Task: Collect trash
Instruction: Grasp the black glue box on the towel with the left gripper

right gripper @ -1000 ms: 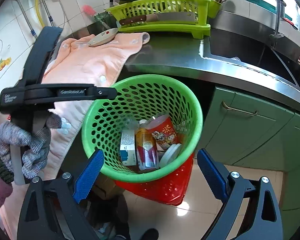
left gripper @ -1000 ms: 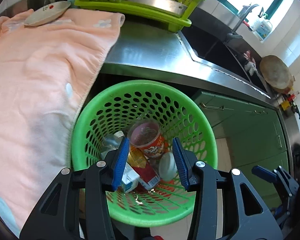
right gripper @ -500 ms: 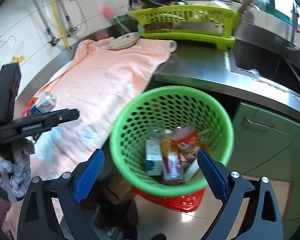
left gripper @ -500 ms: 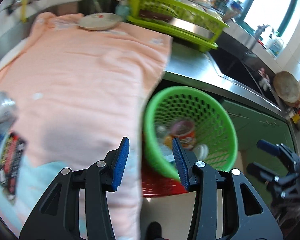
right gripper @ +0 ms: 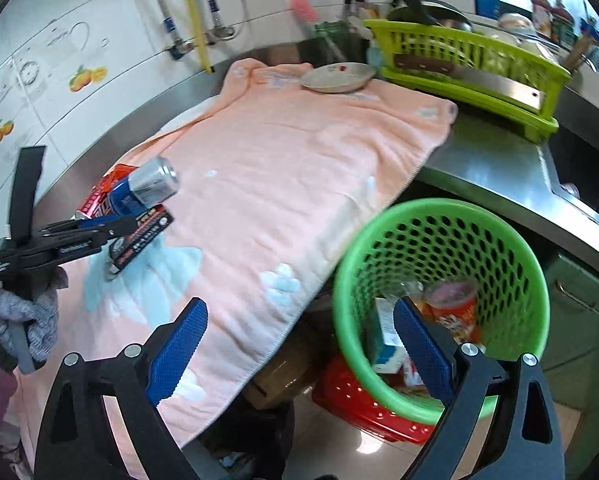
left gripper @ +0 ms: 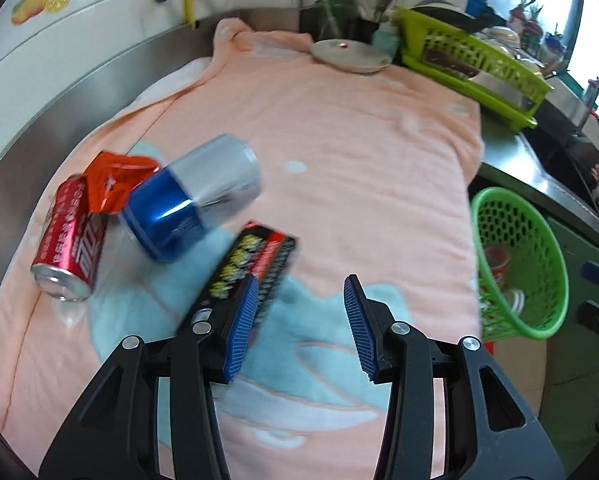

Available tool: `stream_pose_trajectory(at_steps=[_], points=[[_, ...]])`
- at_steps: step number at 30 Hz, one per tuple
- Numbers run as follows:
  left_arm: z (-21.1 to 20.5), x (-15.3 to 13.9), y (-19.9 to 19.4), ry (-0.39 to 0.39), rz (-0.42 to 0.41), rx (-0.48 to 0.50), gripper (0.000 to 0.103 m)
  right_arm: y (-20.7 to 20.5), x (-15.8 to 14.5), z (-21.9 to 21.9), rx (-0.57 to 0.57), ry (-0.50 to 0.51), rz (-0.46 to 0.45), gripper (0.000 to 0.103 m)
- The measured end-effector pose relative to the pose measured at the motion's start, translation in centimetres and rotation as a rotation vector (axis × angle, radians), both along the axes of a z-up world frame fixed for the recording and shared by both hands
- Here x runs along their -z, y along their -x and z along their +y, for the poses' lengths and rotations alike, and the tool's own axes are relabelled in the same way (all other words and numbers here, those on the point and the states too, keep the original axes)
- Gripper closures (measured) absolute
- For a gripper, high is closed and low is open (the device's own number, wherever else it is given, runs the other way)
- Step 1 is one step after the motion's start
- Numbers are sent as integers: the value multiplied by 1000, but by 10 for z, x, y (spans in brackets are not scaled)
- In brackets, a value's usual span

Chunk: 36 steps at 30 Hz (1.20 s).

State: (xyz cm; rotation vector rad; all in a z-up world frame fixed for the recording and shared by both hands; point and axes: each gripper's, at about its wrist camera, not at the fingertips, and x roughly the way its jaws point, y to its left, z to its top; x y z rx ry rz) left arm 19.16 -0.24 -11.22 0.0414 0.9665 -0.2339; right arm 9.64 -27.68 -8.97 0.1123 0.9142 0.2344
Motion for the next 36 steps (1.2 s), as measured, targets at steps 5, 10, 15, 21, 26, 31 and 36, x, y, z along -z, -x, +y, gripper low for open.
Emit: stream_pose_trajectory(at_steps=[5, 10, 15, 21, 26, 31, 36], points=[[24, 20, -11, -33, 42, -10, 58, -6, 0, 20, -21, 0, 6, 12], [33, 30, -17, -29, 45, 1, 52, -11, 0, 34, -36, 12, 11, 12], [27, 31, -24, -38, 42, 29, 52, -17, -1, 44, -56, 29, 13, 12], [27, 31, -24, -52, 41, 37, 51, -23, -3, 50, -70, 35, 5, 12], [29, 36, -26, -60, 55, 46, 50, -26, -2, 50, -75, 28, 8, 12], [26, 38, -26, -80, 54, 63, 50, -28, 1, 51, -85, 26, 13, 12], [21, 41, -26, -108, 46, 75, 50, -32, 2, 53, -101, 37, 17, 12]])
